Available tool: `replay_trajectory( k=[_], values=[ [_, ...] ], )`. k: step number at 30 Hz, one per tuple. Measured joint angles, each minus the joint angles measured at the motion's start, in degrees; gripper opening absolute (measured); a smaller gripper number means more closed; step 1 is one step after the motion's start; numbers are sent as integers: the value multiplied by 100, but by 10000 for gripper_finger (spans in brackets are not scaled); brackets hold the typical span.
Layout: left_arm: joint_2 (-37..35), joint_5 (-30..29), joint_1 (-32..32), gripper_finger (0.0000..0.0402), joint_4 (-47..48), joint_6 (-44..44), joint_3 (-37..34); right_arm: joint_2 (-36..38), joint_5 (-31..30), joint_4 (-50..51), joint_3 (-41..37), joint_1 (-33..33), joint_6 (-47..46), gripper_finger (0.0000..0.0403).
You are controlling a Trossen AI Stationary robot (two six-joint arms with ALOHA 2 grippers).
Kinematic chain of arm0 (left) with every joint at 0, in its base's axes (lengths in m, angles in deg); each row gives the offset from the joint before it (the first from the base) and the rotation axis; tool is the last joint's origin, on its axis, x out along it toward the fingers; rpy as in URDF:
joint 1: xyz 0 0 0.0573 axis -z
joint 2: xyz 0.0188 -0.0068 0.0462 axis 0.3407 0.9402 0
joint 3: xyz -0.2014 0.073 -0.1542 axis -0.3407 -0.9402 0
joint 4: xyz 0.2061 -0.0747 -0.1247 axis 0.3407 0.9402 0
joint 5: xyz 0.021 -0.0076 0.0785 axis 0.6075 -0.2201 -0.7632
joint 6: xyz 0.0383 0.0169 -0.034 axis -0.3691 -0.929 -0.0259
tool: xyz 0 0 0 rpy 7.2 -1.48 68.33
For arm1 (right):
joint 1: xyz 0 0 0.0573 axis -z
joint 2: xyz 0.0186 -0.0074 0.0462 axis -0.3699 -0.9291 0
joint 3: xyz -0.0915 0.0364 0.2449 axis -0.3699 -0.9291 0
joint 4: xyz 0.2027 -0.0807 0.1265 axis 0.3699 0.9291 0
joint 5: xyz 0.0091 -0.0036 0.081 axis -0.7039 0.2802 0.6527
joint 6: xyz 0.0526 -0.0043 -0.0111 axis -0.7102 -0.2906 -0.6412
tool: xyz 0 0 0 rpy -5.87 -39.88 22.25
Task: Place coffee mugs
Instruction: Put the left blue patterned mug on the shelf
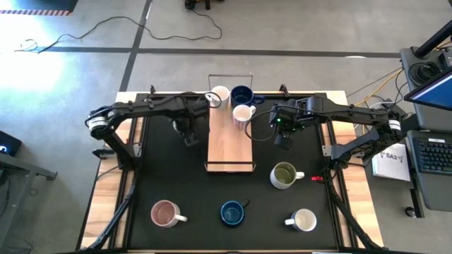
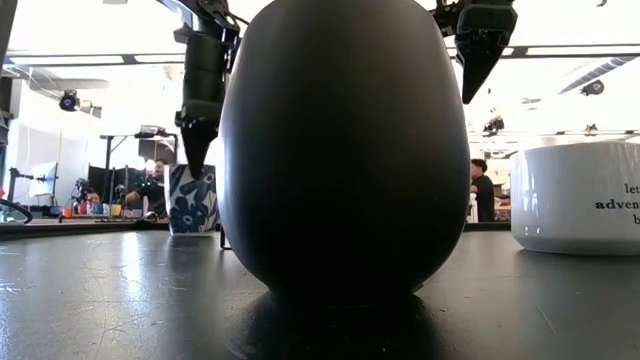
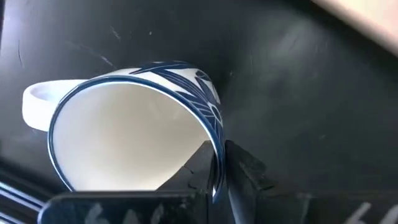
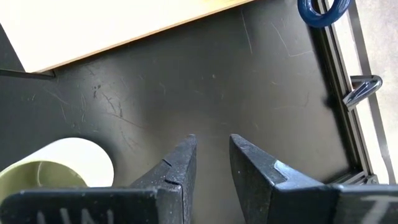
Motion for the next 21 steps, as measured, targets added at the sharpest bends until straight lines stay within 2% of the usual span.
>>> replay_trajectory(
  k=[9,21],
  values=[
    [0,106,-46,10,-51,1554,469,0,-1,-19,0,0,2,84],
    [0,97,-311,10,-275,2136,420,0,0,-19,0,0,1,84]
  ],
)
